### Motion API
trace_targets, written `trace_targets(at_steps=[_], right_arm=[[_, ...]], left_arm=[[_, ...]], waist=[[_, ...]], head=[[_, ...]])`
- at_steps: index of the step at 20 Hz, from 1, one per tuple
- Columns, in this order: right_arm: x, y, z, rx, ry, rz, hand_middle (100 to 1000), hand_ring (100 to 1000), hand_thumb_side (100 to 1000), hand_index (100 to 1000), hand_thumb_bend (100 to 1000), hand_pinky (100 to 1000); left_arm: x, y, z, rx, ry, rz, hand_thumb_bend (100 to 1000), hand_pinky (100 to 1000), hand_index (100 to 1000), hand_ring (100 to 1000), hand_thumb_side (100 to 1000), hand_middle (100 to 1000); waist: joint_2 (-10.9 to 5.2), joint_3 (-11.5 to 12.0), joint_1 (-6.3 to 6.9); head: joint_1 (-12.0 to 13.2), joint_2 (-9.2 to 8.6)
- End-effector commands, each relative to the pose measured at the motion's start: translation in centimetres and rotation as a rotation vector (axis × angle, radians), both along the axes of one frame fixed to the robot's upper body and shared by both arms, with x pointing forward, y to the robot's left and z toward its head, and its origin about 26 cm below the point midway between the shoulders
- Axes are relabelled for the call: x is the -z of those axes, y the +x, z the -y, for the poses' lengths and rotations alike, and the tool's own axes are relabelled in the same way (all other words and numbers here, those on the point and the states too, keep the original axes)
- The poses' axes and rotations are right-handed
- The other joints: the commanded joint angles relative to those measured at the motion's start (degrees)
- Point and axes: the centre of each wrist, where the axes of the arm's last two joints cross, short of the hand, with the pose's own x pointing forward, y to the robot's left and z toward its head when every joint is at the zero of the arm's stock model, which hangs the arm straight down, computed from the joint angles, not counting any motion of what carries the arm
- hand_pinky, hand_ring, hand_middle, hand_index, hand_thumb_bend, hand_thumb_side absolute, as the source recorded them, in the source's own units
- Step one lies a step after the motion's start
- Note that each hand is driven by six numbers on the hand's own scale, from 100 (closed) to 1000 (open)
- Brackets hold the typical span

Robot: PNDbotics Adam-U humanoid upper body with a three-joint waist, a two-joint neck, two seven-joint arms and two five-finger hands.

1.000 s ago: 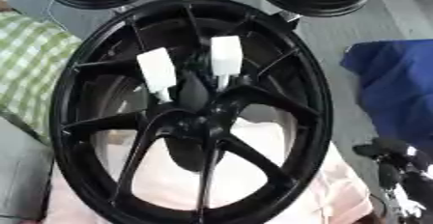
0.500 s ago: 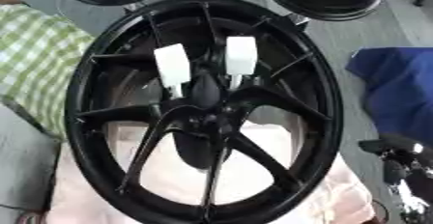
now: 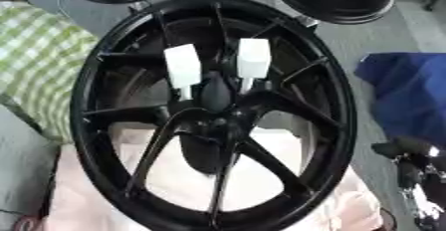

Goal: Pull the pin out of the wheel hub.

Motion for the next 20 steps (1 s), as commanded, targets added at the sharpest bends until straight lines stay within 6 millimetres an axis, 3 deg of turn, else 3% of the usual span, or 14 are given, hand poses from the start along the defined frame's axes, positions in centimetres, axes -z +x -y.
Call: trace_targets(at_steps=[1, 3, 9, 13, 17, 20], right_arm=[[-0.3, -0.2, 0.3, 0.004, 0.008, 0.015, 633, 749, 340, 785, 100, 825], [-0.2, -0.2, 0.3, 0.004, 0.01, 0.014, 633, 749, 340, 785, 100, 825], [-0.2, -0.4, 0.4, 0.004, 0.014, 0.014, 632, 749, 337, 785, 100, 824], [-0.1, -0.4, 0.4, 0.004, 0.015, 0.015, 632, 749, 336, 784, 100, 823], [-0.2, -0.4, 0.4, 0.001, 0.018, 0.02, 632, 748, 334, 784, 100, 822], [-0.2, -0.3, 0.4, -0.007, 0.019, 0.026, 631, 748, 332, 783, 100, 822]], left_arm=[[-1.6, -0.7, -0.1, 0.0, 0.039, 0.036, 466, 922, 913, 788, 776, 758], [-1.6, -0.7, 0.1, 0.015, 0.03, 0.043, 427, 920, 902, 781, 788, 746], [-1.8, -0.7, 0.3, 0.025, -0.016, 0.075, 310, 898, 856, 724, 629, 678], [-1.9, -0.8, 0.8, -0.008, -0.109, 0.165, 168, 857, 785, 597, 547, 572], [-1.4, -1.0, 4.1, 0.051, -0.289, 0.338, 143, 860, 783, 583, 516, 570], [-0.5, -1.7, 7.9, 0.106, -0.469, 0.49, 164, 866, 801, 596, 499, 588]], waist=[[-1.53, 0.2, 0.32], [-1.65, 0.2, 0.29], [-1.92, 0.1, 0.21], [-1.95, 0.0, 0.08], [-1.84, -0.1, -0.1], [-1.7, -0.3, -0.3]], head=[[-0.1, -0.28], [0.0, -0.23], [0.0, -0.15], [-0.2, -0.1], [-0.3, -0.34], [-0.1, -0.44]])
